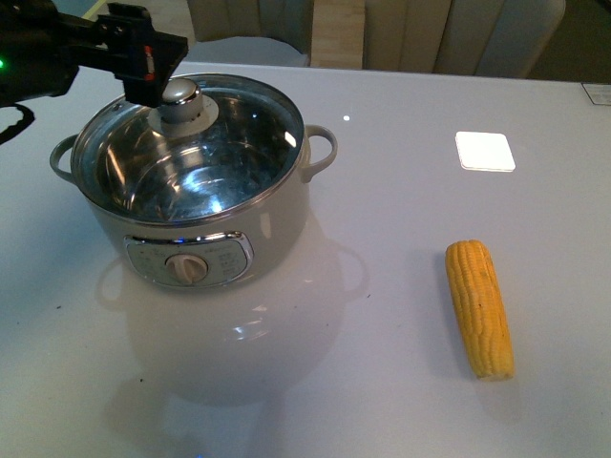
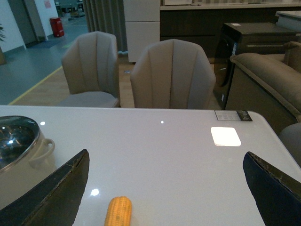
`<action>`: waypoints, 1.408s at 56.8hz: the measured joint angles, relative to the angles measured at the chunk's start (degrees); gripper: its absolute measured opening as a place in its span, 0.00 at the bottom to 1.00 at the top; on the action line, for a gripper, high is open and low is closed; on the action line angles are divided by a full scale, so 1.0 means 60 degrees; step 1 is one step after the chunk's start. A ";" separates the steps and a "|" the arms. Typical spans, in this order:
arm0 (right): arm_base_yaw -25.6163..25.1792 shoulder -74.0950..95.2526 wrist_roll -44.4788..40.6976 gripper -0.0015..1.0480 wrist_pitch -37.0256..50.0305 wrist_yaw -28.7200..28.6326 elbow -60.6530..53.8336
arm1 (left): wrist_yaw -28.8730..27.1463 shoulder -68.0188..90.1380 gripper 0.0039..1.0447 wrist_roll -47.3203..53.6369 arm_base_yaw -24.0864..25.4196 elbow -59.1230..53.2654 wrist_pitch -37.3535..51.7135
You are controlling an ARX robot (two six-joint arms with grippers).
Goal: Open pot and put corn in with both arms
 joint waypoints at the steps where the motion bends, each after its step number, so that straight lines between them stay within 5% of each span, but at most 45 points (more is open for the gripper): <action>1: 0.0000 0.0000 0.0000 0.92 0.0000 0.0004 0.0000 | -0.0018 0.0058 0.94 0.0022 -0.0018 0.0051 0.0000; 45: 0.0000 0.0000 0.0000 0.92 0.0000 0.0000 0.0000 | -0.0390 0.2364 0.93 0.0033 -0.0393 0.1807 -0.0193; 66: 0.0000 0.0000 0.0000 0.92 0.0000 0.0000 0.0000 | -0.0310 0.2404 0.43 0.0066 -0.0474 0.1843 -0.0117; 80: 0.0000 0.0000 0.0000 0.92 0.0000 0.0004 0.0000 | -0.0437 0.2404 0.39 0.0182 -0.0517 0.1843 -0.0087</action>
